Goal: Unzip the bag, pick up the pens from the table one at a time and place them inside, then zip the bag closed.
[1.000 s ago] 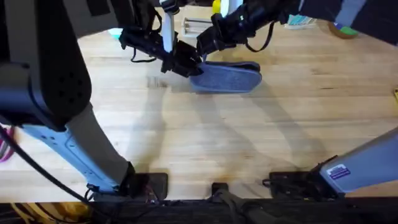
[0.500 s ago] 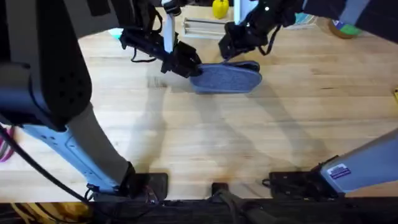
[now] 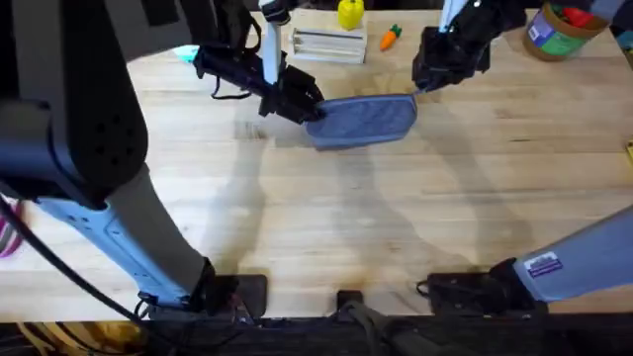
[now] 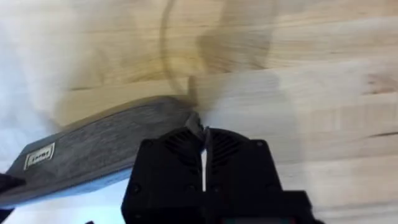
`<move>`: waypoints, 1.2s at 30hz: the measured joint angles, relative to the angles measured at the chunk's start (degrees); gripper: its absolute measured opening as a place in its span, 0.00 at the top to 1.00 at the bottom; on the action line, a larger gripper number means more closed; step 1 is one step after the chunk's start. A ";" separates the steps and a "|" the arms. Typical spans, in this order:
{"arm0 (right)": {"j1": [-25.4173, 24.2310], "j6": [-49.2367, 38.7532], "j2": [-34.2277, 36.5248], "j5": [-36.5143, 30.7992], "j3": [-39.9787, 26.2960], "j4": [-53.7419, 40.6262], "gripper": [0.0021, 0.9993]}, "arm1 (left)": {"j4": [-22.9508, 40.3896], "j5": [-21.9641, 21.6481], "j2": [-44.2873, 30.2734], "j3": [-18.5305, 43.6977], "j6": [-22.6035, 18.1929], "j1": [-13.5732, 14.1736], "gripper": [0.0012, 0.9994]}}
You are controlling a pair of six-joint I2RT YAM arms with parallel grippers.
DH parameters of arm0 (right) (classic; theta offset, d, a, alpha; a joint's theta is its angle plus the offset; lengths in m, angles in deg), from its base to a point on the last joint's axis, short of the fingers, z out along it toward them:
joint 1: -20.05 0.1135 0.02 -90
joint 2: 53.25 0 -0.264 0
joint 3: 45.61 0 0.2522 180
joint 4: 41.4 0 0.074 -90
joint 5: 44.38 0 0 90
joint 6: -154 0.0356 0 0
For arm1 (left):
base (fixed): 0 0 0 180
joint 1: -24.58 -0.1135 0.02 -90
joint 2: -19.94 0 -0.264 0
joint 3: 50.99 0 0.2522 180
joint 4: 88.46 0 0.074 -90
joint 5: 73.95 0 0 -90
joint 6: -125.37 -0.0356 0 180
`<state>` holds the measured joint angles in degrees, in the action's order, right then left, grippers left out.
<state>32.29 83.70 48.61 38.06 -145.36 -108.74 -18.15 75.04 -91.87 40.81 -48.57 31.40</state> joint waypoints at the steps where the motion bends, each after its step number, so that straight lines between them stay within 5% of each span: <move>1: -0.64 0.36 0.01 0.27 0.00 -0.19 0.97 | -0.10 0.14 0.00 0.00 -0.01 0.20 0.96; 22: -5.48 9.39 7.55 1.23 2.23 -2.12 0.97 | -0.26 0.36 0.00 0.00 -0.03 0.99 0.96; 36: -5.72 13.33 3.17 0.83 2.17 -2.80 0.92 | -0.19 -0.29 0.00 0.00 -0.03 0.97 0.96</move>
<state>26.57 97.03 51.78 38.90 -143.19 -111.54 -18.34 74.76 -91.87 40.81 -48.60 32.38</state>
